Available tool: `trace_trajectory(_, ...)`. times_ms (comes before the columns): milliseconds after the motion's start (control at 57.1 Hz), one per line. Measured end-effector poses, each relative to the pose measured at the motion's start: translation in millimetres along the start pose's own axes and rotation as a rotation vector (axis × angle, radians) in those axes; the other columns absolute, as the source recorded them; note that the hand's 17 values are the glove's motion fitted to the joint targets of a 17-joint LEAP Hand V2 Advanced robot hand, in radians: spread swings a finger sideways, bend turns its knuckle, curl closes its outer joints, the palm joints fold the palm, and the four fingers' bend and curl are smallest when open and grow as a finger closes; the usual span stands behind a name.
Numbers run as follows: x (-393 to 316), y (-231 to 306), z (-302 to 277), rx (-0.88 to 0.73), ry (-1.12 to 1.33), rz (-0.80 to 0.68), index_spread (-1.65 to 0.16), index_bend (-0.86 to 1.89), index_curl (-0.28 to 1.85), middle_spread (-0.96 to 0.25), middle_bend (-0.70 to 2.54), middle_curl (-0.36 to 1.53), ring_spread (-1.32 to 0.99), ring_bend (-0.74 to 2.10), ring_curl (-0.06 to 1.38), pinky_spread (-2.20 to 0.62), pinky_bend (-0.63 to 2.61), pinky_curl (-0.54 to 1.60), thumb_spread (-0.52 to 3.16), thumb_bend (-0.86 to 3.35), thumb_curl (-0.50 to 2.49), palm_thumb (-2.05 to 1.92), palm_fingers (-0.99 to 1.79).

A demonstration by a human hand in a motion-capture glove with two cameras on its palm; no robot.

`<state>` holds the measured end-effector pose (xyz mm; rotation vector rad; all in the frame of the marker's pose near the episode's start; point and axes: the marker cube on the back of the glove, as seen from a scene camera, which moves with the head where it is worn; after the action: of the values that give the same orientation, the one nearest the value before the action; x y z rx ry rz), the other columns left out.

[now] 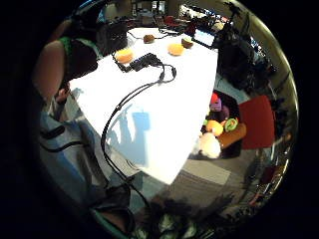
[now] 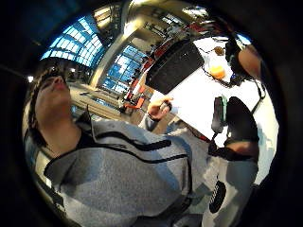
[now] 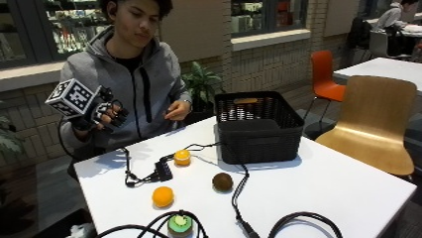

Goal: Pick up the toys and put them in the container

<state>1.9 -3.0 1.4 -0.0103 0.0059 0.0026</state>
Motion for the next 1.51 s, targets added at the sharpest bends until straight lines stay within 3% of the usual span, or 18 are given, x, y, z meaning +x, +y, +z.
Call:
trace_trajectory(193,1.5,-22.0,3.4,-0.069,0.086,0.011,-0.12,0.29,0.17,0.00,0.22,0.10,-0.13,0.26,0.10,-0.05,0.55,0.21,1.19,0.45,0.09,0.35,0.55)
trace_trajectory(420,-20.9,-38.3,-4.9,-0.059,0.198,0.072,-0.16,0.24,0.23,0.00,0.27,0.17,-0.16,0.34,0.13,-0.07,0.53,0.24,1.62,0.59,0.19,0.32,0.56)
trace_trajectory(700,-20.5,-52.7,5.2,-0.117,0.282,0.108,-0.17,0.19,0.29,0.00,0.32,0.24,-0.19,0.41,0.17,-0.09,0.53,0.27,1.63,0.71,0.28,0.27,0.57)
trace_trajectory(858,15.1,-101.0,5.5,-0.067,0.347,0.100,-0.18,0.18,0.30,-0.01,0.40,0.29,-0.20,0.55,0.20,-0.10,0.49,0.27,1.62,0.77,0.31,0.25,0.65)
trace_trajectory(980,57.7,-144.4,1.0,-0.098,0.397,0.182,-0.18,0.20,0.34,-0.03,0.46,0.33,-0.22,0.60,0.23,-0.11,0.45,0.27,1.58,0.77,0.32,0.22,0.67)
trace_trajectory(1068,97.5,-177.9,4.4,-0.206,0.399,0.295,-0.20,0.23,0.38,-0.03,0.37,0.32,-0.22,0.45,0.22,-0.11,0.54,0.32,1.51,0.68,0.28,0.13,0.40)
trace_trajectory(1190,141.5,-207.9,14.1,-0.333,0.412,0.407,-0.22,0.06,0.33,0.01,0.20,0.29,-0.18,0.38,0.20,-0.10,0.76,0.39,1.41,0.55,0.24,0.02,0.03)
trace_trajectory(1506,194.5,-234.5,50.6,-0.374,0.508,0.604,-0.22,0.16,0.27,0.05,0.09,0.26,-0.12,0.28,0.20,-0.07,0.94,0.41,1.20,0.30,0.23,-0.01,-0.20)
